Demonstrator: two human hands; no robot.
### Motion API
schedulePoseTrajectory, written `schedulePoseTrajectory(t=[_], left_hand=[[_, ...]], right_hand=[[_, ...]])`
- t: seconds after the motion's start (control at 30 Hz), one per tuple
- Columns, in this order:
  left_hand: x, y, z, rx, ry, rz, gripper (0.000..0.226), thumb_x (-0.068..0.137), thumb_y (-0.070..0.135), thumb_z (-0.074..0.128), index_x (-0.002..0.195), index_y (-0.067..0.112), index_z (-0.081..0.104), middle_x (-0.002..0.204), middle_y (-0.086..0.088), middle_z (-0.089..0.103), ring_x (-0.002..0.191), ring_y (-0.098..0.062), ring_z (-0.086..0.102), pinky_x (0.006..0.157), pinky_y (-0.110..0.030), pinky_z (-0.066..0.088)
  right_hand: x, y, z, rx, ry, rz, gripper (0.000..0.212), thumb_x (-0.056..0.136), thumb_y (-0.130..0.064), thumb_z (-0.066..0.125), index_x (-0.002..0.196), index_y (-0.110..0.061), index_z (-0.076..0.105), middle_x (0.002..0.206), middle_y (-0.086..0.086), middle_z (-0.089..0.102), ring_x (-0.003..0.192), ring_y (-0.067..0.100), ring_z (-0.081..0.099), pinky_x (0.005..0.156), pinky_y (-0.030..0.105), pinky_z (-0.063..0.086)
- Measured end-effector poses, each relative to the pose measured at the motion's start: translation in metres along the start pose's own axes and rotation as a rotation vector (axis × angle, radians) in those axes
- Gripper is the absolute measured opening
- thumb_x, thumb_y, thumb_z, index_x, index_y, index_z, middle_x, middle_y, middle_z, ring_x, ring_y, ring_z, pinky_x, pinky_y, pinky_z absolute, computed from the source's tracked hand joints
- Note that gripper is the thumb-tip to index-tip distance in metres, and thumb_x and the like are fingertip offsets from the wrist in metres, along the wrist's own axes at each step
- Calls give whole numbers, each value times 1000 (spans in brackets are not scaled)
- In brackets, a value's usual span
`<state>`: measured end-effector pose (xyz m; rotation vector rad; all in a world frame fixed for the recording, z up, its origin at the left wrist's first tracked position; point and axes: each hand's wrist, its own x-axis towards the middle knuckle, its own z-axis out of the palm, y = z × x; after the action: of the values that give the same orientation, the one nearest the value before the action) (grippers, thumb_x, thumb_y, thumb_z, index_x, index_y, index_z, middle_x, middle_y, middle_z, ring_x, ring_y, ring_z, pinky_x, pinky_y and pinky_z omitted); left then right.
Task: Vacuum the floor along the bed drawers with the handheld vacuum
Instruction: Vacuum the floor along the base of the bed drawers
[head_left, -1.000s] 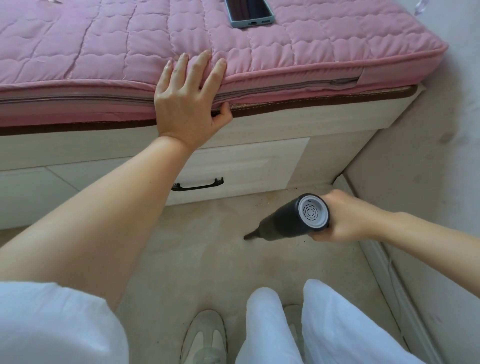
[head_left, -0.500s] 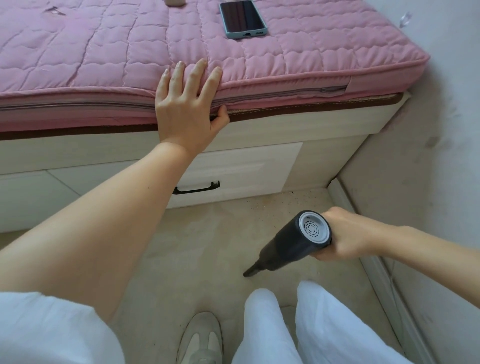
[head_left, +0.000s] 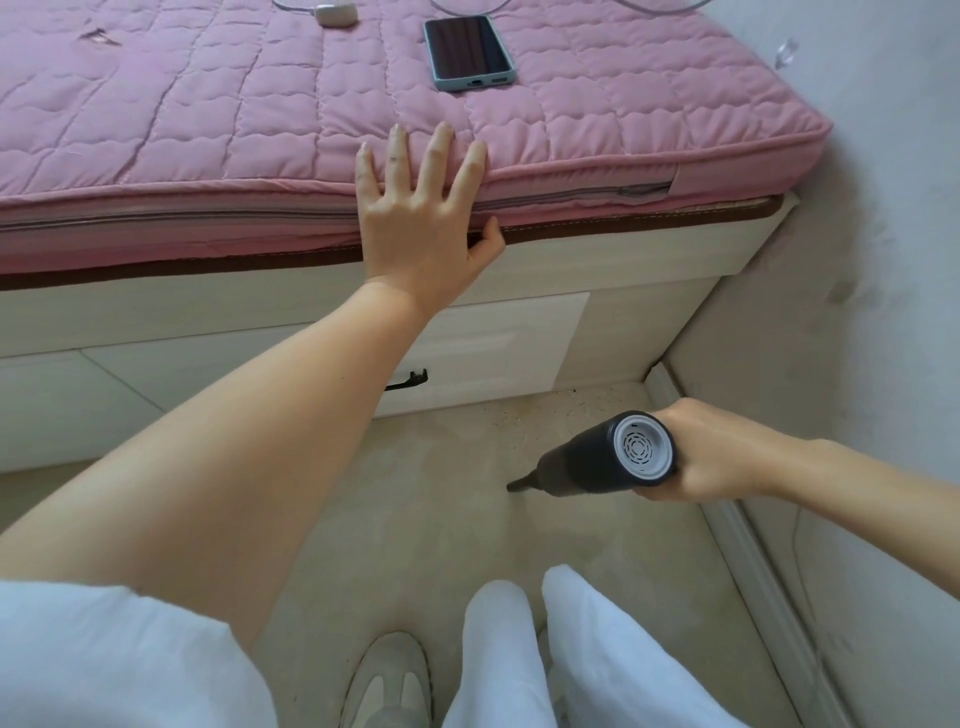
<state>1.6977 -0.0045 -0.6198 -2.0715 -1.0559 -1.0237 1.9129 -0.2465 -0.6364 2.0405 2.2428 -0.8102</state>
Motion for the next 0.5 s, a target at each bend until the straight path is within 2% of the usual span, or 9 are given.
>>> schedulePoseTrajectory(t=[0.1,0.17,0.27,0.37,0.5], left_hand=[[7,8,1,-14,-21,31,56,88,49,51,133,19,63,136,-13,63,123,-50,56,102,-67,43],[10,10,3,-24,-36,51,57,88,50,50,135,20,62,137,-14,62,123,-50,56,102,-67,43],[10,9,5,-31,-42,82,57,89,50,49,137,20,61,139,-15,60,125,-50,55,104,-66,42],[9,9,8,-25,-18,78,56,89,49,50,136,20,62,138,-14,61,124,-49,56,104,-65,43],[6,8,12,-39,10,75,55,89,47,52,135,19,63,135,-14,63,121,-47,58,102,-63,46]], right_hand=[[-2,10,-6,63,-51,70,21,61,-27,69,68,-23,50,62,-5,58,52,5,51,51,36,45],[-3,14,-7,78,-83,86,21,58,-26,67,68,-20,49,62,-2,57,51,5,47,49,37,43],[-3,15,-7,81,-81,76,22,59,-25,66,67,-22,46,58,-4,50,49,5,40,47,36,38],[0,15,-5,36,-34,38,23,62,-25,63,62,-32,41,54,-10,44,48,10,35,46,32,30],[8,11,-1,10,35,59,29,66,-25,66,61,-37,40,51,-8,43,49,9,38,44,22,26]])
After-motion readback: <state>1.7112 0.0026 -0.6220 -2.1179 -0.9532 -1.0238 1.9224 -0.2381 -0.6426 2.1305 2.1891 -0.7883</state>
